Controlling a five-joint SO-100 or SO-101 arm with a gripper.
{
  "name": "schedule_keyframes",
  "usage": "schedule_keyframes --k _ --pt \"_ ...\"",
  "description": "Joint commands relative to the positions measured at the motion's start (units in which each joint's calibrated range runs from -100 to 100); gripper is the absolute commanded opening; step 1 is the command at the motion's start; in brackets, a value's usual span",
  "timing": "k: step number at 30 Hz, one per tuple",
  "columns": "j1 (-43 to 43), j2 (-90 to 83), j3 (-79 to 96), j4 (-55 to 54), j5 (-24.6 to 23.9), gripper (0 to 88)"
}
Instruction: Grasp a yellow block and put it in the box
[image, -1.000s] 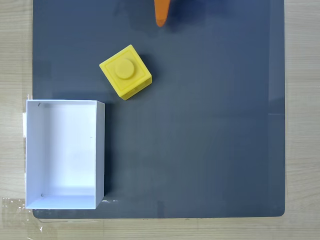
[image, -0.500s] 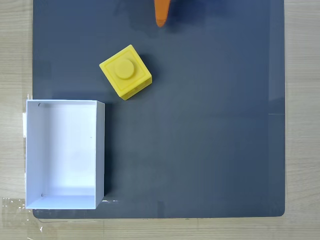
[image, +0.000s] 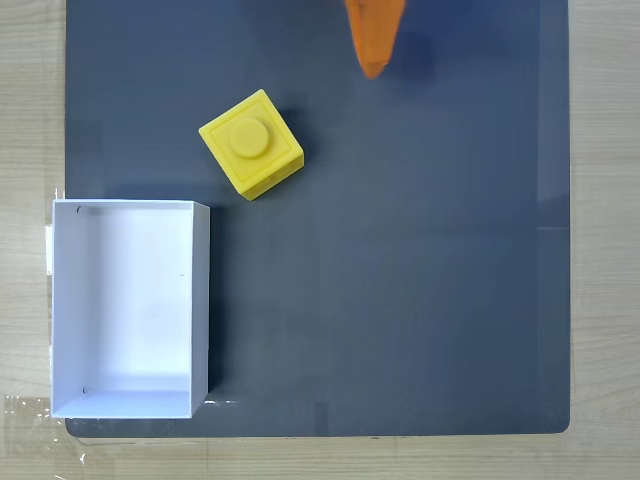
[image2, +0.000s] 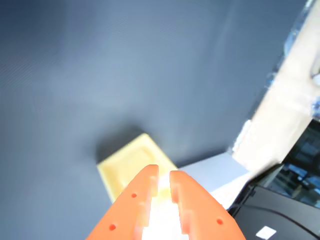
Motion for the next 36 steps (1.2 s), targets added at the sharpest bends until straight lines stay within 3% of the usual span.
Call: schedule_keyframes --k 1,4,9,18,21,28,36 --pt "-0.14 13.28 -20.95 2.99 0.03 3.4" --pt "2.05 21.59 -34.16 8.66 0.98 3.4" --pt "5.84 30.83 -46.46 17.39 7.69 7.7" --pt "18.38 37.27 -48.81 27.95 21.81 40.7" --pt "23.09 39.89 -48.90 30.91 27.32 47.7" --pt "30.50 46.00 -48.99 32.05 35.81 50.2" --pt "32.86 54.47 -48.99 25.94 36.71 50.1"
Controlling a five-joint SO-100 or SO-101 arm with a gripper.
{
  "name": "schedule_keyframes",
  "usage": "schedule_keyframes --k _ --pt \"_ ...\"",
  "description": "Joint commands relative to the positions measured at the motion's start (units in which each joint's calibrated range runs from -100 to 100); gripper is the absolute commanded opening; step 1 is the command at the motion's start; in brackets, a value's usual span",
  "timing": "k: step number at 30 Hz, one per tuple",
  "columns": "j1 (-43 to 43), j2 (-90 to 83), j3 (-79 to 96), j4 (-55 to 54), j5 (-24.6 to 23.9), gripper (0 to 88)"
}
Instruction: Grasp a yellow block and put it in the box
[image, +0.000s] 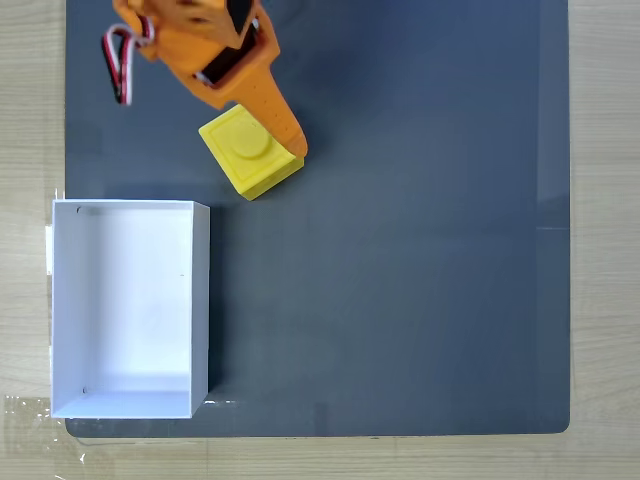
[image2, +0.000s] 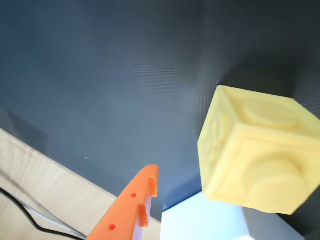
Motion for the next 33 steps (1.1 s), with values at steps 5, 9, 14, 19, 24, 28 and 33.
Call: schedule_keyframes --k 5,9,14,19,24,28,33 --pt "-0.13 7.22 -2.83 -9.77 0.10 50.1" --pt "-0.88 11.29 -1.84 -12.56 0.10 50.1" --pt "-2.31 15.10 -1.84 -13.87 -1.37 49.9" --pt "-4.59 16.03 -1.84 -13.79 -4.99 38.4" --pt "-6.02 15.78 -1.84 -13.79 -6.41 23.8" --pt "-6.77 15.61 -2.02 -13.79 -6.46 21.8" --pt "-12.75 10.61 -2.92 -13.79 -10.87 21.6"
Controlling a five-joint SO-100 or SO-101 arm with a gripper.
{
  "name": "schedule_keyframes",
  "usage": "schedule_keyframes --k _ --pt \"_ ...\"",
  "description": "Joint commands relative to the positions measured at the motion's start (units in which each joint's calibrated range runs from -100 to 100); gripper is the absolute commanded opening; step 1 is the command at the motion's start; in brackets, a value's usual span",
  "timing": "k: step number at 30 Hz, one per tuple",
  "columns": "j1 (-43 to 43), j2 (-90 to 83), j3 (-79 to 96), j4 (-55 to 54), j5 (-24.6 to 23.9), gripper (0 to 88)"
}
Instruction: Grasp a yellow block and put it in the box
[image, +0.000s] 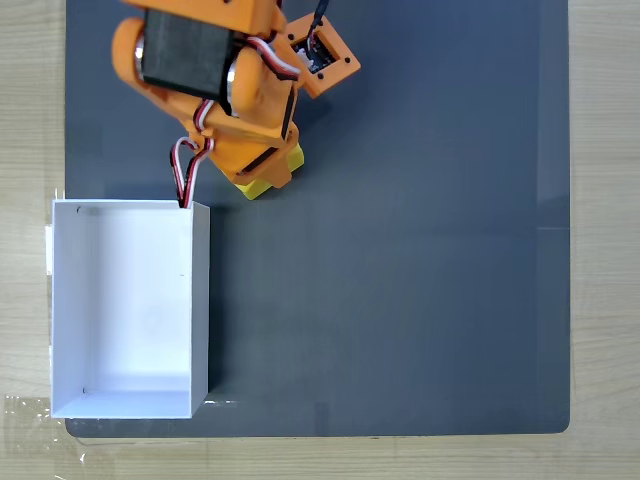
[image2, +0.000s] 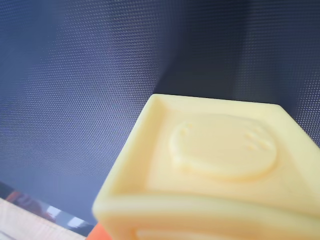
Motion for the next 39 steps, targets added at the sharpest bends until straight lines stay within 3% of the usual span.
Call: schedule_keyframes --k 1,8,12,15,26,39 --pt "-5.35 -6.42 -1.75 0.06 -4.15 21.6" --pt "-15.03 -16.34 -8.62 -1.07 -20.10 21.5" --pt "-13.77 -19.22 -13.14 -7.62 -28.81 21.7" --pt "-9.56 -19.73 -16.49 -13.73 -32.69 21.7" --pt "4.00 -11.17 -19.48 -36.33 -33.16 21.1" --pt "9.97 9.17 -29.52 -37.63 -32.74 21.0"
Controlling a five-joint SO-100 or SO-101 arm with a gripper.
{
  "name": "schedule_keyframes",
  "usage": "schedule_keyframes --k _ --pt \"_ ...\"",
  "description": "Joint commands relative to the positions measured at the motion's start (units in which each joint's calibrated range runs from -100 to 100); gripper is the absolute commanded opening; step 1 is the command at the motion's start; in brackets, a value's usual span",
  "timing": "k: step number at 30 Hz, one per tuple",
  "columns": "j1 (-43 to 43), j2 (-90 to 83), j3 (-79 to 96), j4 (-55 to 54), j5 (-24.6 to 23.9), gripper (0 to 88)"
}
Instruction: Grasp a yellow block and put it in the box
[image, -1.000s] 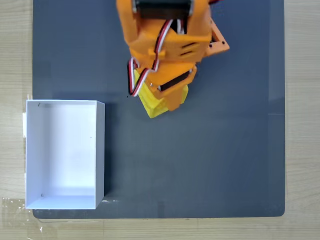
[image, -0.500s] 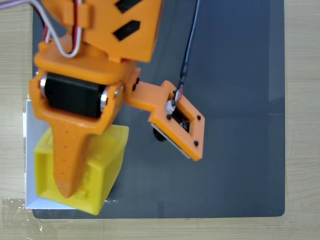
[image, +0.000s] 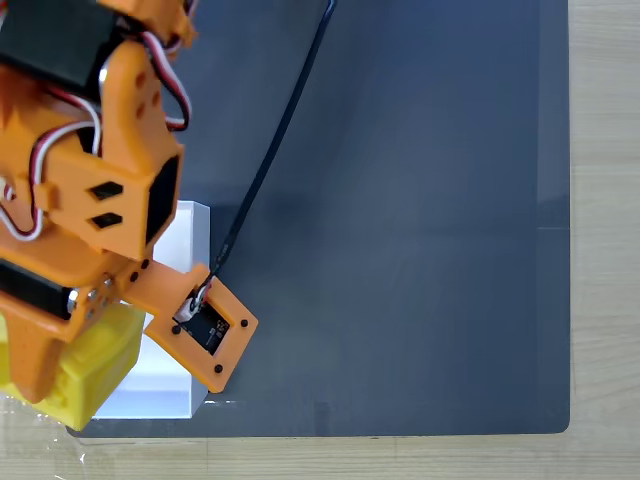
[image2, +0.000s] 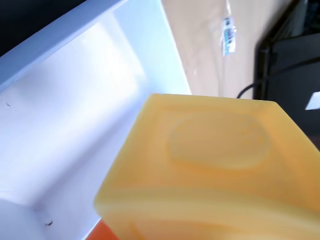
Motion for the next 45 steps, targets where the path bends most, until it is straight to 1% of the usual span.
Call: schedule_keyframes --k 1,3,7,10,12,14,18,20,27,34,35,37,41,43,44,45 --pt "0.71 1.76 -4.59 -1.11 1.06 21.0" --pt "0.45 3.54 -3.68 -1.11 2.74 21.0" --pt "0.71 6.50 -3.86 -1.11 3.90 21.7" --pt "0.79 7.86 -3.68 -0.76 5.73 21.9" --pt "0.79 8.28 -3.68 1.24 6.83 22.9" --pt "0.79 8.28 -3.86 3.07 7.25 27.0" --pt "0.79 8.03 -3.68 5.52 7.20 38.5" --pt "0.71 7.77 -3.68 6.22 7.20 41.1" --pt "0.54 7.27 -4.59 6.57 7.20 41.5" --pt "-1.15 -0.36 -3.50 6.65 6.68 41.1" --pt "-1.48 -1.97 -3.50 6.65 6.62 39.9" --pt "-2.07 -5.87 -2.69 7.18 5.84 33.9" --pt "-3.00 -16.04 -0.88 12.67 0.70 13.4" --pt "-4.35 -22.56 1.29 16.25 -0.93 3.5" --pt "-5.02 -25.87 3.01 18.26 -1.51 0.6" --pt "-5.78 -29.26 5.00 20.35 -1.56 1.0"
